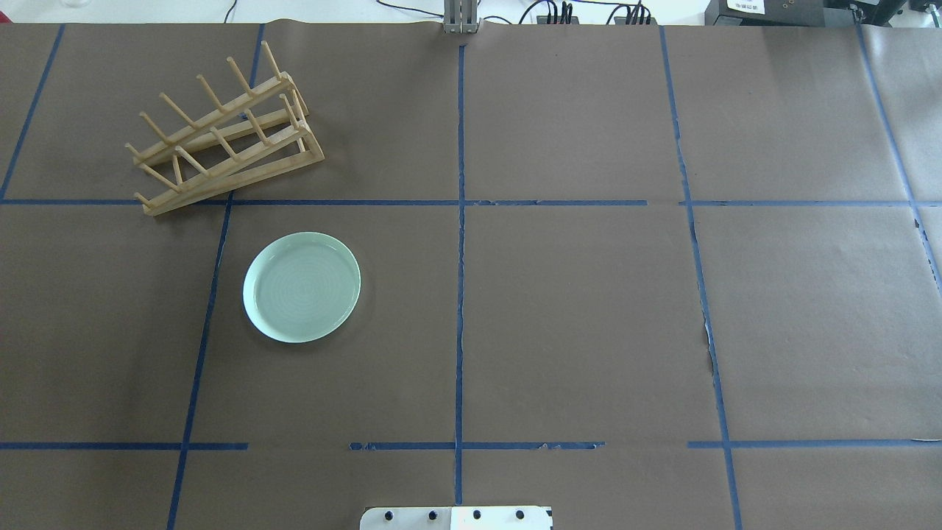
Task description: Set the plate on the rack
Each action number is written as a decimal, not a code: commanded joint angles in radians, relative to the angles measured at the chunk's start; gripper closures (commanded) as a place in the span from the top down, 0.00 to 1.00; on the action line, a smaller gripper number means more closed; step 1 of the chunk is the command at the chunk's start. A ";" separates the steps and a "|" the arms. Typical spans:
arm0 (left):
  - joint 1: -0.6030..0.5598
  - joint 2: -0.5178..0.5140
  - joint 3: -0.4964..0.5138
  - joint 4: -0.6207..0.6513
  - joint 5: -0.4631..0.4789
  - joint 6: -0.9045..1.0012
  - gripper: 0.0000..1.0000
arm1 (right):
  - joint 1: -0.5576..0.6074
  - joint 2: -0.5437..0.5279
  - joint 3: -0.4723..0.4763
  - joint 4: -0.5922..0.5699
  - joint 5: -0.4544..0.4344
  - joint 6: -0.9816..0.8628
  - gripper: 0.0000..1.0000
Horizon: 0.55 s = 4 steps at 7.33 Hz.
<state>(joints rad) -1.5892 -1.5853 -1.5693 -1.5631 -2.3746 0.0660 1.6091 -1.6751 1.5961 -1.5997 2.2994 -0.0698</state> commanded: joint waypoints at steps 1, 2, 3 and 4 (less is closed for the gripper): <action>0.000 -0.001 0.002 0.000 0.003 -0.003 1.00 | 0.000 0.000 -0.001 0.000 0.000 -0.001 1.00; 0.000 -0.005 0.003 0.000 0.002 -0.003 1.00 | 0.000 0.000 -0.001 0.001 0.000 0.001 1.00; 0.000 -0.012 -0.003 0.003 0.002 -0.005 1.00 | 0.000 0.000 -0.001 0.001 0.000 0.001 1.00; 0.000 -0.028 -0.009 0.006 0.000 -0.005 1.00 | 0.000 0.000 -0.001 0.000 0.000 0.001 1.00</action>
<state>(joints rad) -1.5892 -1.5979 -1.5718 -1.5605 -2.3733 0.0621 1.6091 -1.6751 1.5954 -1.5989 2.2995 -0.0692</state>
